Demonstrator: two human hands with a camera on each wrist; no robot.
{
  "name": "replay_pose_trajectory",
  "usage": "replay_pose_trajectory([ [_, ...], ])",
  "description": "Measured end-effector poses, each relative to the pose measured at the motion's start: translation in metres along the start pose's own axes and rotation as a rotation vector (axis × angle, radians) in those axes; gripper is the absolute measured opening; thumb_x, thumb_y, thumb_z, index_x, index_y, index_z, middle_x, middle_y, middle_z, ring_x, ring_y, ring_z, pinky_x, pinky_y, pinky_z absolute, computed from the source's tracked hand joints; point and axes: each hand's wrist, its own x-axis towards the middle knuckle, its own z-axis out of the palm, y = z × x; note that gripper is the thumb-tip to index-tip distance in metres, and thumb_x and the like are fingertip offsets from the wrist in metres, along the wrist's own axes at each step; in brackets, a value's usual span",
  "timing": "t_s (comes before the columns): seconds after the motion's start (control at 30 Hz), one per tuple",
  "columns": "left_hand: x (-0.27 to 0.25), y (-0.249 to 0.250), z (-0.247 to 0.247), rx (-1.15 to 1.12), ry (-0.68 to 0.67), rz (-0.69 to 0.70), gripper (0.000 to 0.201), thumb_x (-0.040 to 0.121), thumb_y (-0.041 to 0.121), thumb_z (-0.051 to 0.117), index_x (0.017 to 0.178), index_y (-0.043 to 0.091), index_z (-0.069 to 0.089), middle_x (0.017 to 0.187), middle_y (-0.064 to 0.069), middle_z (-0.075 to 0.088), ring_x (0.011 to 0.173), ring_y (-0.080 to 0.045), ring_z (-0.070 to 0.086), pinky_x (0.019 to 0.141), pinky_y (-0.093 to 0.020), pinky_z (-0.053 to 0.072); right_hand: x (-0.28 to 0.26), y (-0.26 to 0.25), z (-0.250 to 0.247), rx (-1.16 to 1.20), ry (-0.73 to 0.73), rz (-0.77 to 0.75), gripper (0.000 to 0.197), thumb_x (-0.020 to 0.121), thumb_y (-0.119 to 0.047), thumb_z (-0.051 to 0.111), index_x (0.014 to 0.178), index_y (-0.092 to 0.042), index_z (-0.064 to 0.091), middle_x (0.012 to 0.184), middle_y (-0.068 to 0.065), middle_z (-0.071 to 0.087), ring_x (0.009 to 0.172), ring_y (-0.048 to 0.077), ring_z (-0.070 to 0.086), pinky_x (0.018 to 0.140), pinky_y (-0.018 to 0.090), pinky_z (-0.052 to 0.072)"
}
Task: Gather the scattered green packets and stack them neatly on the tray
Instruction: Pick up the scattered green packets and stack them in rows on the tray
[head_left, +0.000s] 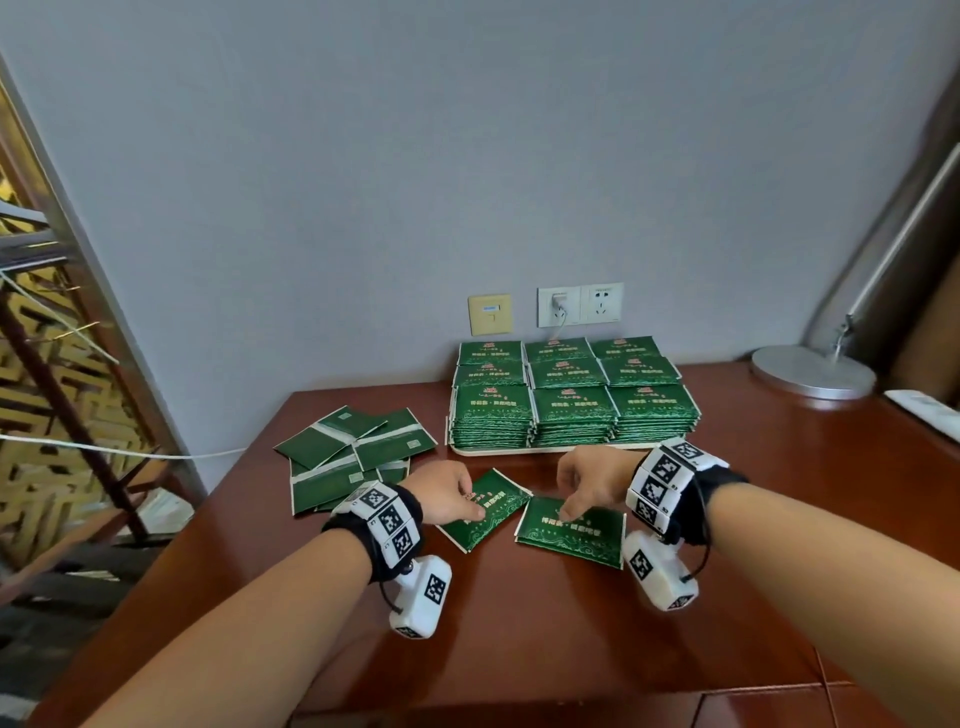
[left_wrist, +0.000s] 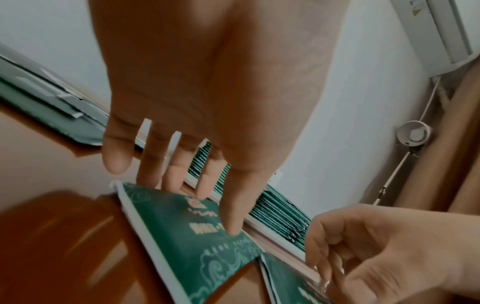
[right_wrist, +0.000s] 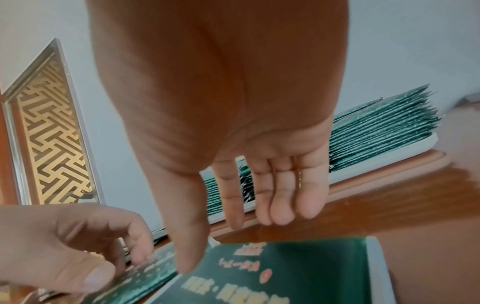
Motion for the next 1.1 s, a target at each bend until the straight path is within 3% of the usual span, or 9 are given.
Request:
replay_pose_trajectory([
  [0.1,-0.001,0.002,0.002,0.012,-0.005,-0.052,0.056,0.083,0.046,0.074,0.124,0.013,0.054,0.121,-0.002,0.058,0.111,-0.021,0.056,0.094,-0.031,0.046,-0.002,0.005,0.002,-0.055,0.008,0.056,0.055,0.076,-0.036,0.08,0.121,-0.013,0.059,0.11,0.0,0.06,0.094,0.018,0.055,0.077,0.028,0.044],
  [0.2,0.0,0.004,0.004,0.033,-0.025,-0.101,0.066,0.079,0.049,0.077,0.127,0.008,0.055,0.124,-0.006,0.06,0.112,-0.023,0.057,0.097,-0.035,0.048,-0.001,0.01,0.004,-0.093,-0.014,0.105,0.058,0.073,-0.038,0.081,0.119,-0.009,0.061,0.113,0.004,0.064,0.098,0.021,0.059,0.082,0.031,0.05],
  [0.37,0.002,0.006,0.006,-0.005,-0.039,-0.13,0.071,0.071,0.046,0.084,0.121,0.004,0.056,0.115,-0.006,0.063,0.103,-0.022,0.06,0.087,-0.033,0.05,0.003,0.018,0.007,-0.065,-0.027,0.143,0.055,0.071,-0.039,0.083,0.11,-0.004,0.067,0.106,0.008,0.07,0.098,0.023,0.066,0.086,0.036,0.055],
  [0.47,0.002,0.009,0.004,-0.031,-0.023,-0.117,0.061,0.073,0.035,0.085,0.117,0.012,0.049,0.111,-0.002,0.059,0.101,-0.02,0.058,0.083,-0.032,0.048,0.002,0.022,0.006,-0.027,-0.032,0.128,0.056,0.073,-0.039,0.082,0.113,-0.004,0.065,0.111,0.007,0.069,0.102,0.023,0.064,0.083,0.032,0.052],
  [0.6,0.004,0.019,-0.004,-0.115,0.0,-0.111,0.043,0.084,0.011,0.072,0.12,0.014,0.049,0.112,-0.003,0.052,0.084,-0.02,0.059,0.071,-0.035,0.057,-0.003,0.03,-0.001,0.011,-0.008,0.089,0.043,0.082,-0.029,0.077,0.116,-0.011,0.059,0.106,0.001,0.06,0.093,0.017,0.055,0.06,0.019,0.041],
  [0.73,0.013,0.033,-0.017,-0.175,0.031,-0.056,0.036,0.089,0.003,0.065,0.12,0.018,0.053,0.114,-0.002,0.047,0.088,-0.021,0.064,0.073,-0.038,0.062,0.0,0.054,-0.015,0.1,0.081,0.062,0.025,0.087,-0.017,0.071,0.109,-0.017,0.06,0.106,-0.002,0.057,0.091,0.016,0.057,0.073,0.025,0.047],
  [0.9,0.037,0.055,-0.038,-0.242,0.13,-0.02,0.029,0.088,0.004,0.068,0.108,0.023,0.057,0.118,-0.006,0.054,0.083,-0.016,0.061,0.062,-0.028,0.057,-0.002,0.087,-0.048,0.248,0.21,0.047,0.021,0.089,-0.003,0.064,0.105,-0.017,0.062,0.087,-0.002,0.058,0.063,0.014,0.056,0.056,0.025,0.049],
  [1.0,0.055,0.074,-0.049,-0.241,0.157,0.02,0.026,0.089,0.001,0.066,0.105,0.02,0.059,0.12,-0.006,0.054,0.074,-0.018,0.059,0.062,-0.025,0.048,-0.004,0.113,-0.071,0.303,0.285,0.031,0.021,0.089,-0.001,0.062,0.099,-0.02,0.063,0.086,0.001,0.061,0.065,0.018,0.055,0.062,0.033,0.05],
  [1.1,0.077,0.093,-0.054,-0.239,0.17,0.04,0.027,0.089,-0.002,0.062,0.108,0.017,0.06,0.129,-0.008,0.056,0.104,-0.026,0.062,0.08,-0.025,0.047,-0.003,0.137,-0.089,0.366,0.371,0.015,0.023,0.089,0.001,0.06,0.099,-0.019,0.065,0.083,-0.002,0.061,0.066,0.021,0.056,0.063,0.035,0.05],
])
